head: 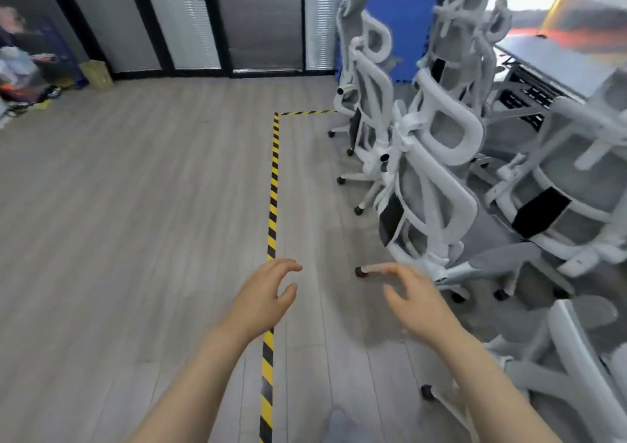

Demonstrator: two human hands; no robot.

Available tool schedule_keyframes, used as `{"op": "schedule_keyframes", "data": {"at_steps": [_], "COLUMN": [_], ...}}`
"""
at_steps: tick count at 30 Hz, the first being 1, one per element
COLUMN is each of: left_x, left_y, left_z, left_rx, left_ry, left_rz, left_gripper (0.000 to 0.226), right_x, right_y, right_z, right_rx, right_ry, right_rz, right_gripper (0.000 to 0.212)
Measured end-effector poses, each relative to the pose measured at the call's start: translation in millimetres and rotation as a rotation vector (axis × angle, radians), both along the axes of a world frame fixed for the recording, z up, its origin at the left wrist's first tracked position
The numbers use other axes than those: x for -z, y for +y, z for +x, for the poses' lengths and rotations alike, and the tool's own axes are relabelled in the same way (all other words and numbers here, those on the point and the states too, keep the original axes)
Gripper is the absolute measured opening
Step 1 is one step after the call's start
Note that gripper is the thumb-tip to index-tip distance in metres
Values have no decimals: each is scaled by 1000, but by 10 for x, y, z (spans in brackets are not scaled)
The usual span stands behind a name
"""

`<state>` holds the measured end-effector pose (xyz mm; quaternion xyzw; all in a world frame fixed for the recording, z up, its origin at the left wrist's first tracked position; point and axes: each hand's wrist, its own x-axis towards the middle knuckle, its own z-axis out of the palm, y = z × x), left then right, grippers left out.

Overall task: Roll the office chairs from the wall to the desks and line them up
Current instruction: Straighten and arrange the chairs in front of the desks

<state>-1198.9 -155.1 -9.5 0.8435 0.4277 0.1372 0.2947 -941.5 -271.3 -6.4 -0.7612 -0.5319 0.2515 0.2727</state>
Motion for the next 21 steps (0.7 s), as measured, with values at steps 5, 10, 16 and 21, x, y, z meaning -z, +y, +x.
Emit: {"op": "schedule_keyframes", "data": {"at_steps": [5, 10, 16, 21], "left_x": [30, -229, -698, -1061], "left_y": [693, 1454, 2130, 2573], "left_z": [838, 1668, 2620, 3518], "left_rx": [172, 239, 335, 546], "left_ry": [7, -36, -142, -239], "left_rz": [-6, 46, 147, 226], "left_gripper": [34, 34, 34, 32], "right_x": [-50, -250, -610, -824], "right_y": [437, 1062, 1560, 1769], "right_z": [584, 1241, 1932, 2494], "right_rx": [182, 271, 297, 448], "right_ry": [24, 61, 11, -38], "right_rz": [41, 124, 188, 268], "right_gripper": [26, 23, 25, 25]}}
